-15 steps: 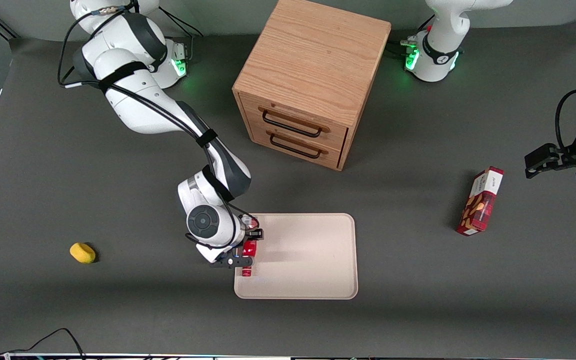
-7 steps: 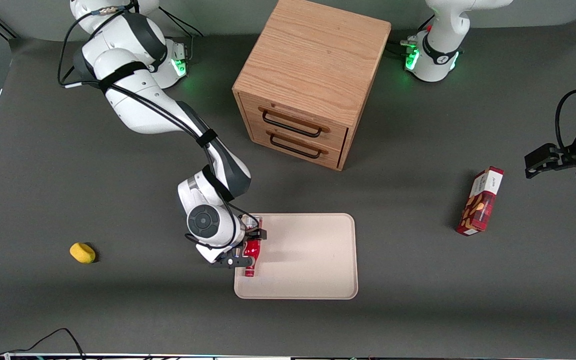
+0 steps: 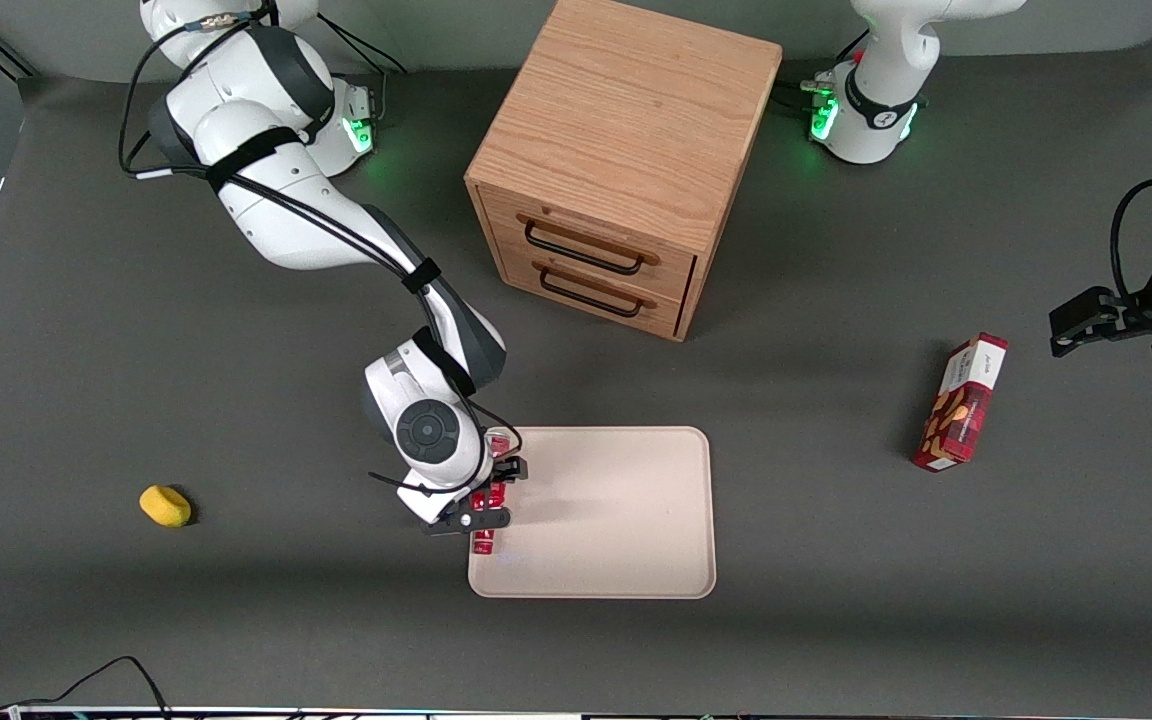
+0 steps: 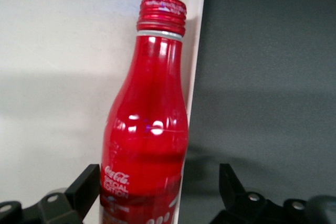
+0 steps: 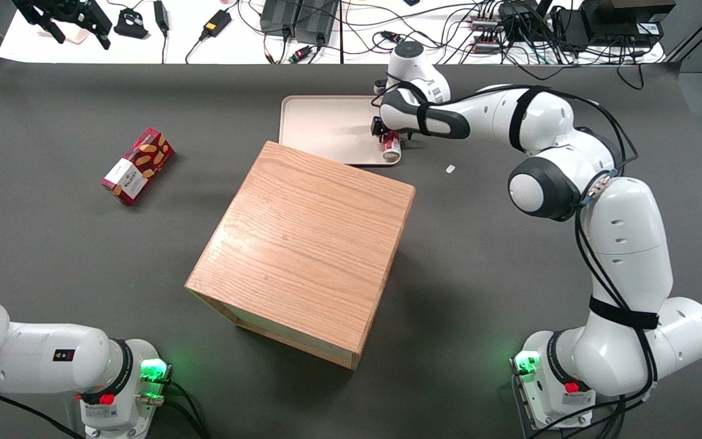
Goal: Place coke bottle on tray
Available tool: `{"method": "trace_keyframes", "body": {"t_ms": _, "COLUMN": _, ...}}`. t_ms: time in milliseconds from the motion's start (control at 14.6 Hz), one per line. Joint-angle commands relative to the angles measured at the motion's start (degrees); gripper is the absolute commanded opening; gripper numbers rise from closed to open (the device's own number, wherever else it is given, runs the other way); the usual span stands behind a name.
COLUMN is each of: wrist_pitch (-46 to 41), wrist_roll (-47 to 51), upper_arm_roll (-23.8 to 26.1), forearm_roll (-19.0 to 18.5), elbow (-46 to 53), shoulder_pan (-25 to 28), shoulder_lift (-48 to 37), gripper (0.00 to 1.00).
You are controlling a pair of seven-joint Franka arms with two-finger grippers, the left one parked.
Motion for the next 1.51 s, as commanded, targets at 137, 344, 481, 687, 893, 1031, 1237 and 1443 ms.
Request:
{"method": "trace_keyframes", "body": {"t_ms": 137, "wrist_pitch": 0.51, "wrist_roll": 1.96, "upper_arm_roll": 0.20, "forearm_roll": -1.53, "elbow": -0.45, "shoulder_pan": 0.31, "shoulder_lift": -0.73, "gripper": 1.00}}
{"method": "trace_keyframes", "body": {"t_ms": 344, "wrist_pitch": 0.42, "wrist_roll": 2.22, "upper_arm_roll": 0.64, "forearm_roll": -1.27, "elbow": -0.36, "shoulder_pan": 0.22, "shoulder_lift": -0.99, "gripper": 1.00}}
{"method": "trace_keyframes", "body": {"t_ms": 481, "wrist_pitch": 0.42, "wrist_roll": 3.62, "upper_arm_roll": 0.73, "forearm_roll": -1.17, "elbow": -0.36, "shoulder_pan": 0.39, "shoulder_lift": -1.17, "gripper": 1.00}}
{"method": "trace_keyframes", "body": {"t_ms": 687, "wrist_pitch": 0.42, "wrist_roll": 4.25, "upper_arm_roll": 0.82, "forearm_roll": -1.17, "elbow": -0.36, "shoulder_pan": 0.48, "shoulder_lift": -1.34, "gripper": 1.00}}
{"method": "trace_keyframes", "body": {"t_ms": 893, "wrist_pitch": 0.42, "wrist_roll": 4.33, "upper_arm_roll": 0.91, "forearm_roll": -1.17, "elbow": -0.54, "shoulder_pan": 0.57, "shoulder_lift": -1.87, "gripper": 1.00}}
{"method": "trace_keyframes", "body": {"t_ms": 1031, "wrist_pitch": 0.42, "wrist_roll": 4.33, "upper_arm_roll": 0.99, "forearm_roll": -1.17, "elbow": -0.54, "shoulder_pan": 0.66, "shoulder_lift": -2.48, "gripper": 1.00}}
{"method": "trace_keyframes", "body": {"t_ms": 1237, "wrist_pitch": 0.16, "wrist_roll": 6.77, "upper_arm_roll": 0.91, "forearm_roll": -1.17, "elbow": -2.20, "shoulder_pan": 0.48, "shoulder_lift": -5.81, "gripper": 1.00}}
{"method": "trace_keyframes", "body": {"t_ms": 1443, "wrist_pitch": -0.54, "wrist_roll": 8.64, "upper_arm_roll": 0.91, "forearm_roll": -1.09, "elbow": -5.54, "shoulder_pan": -0.66, "shoulder_lift": -11.78, "gripper": 1.00}}
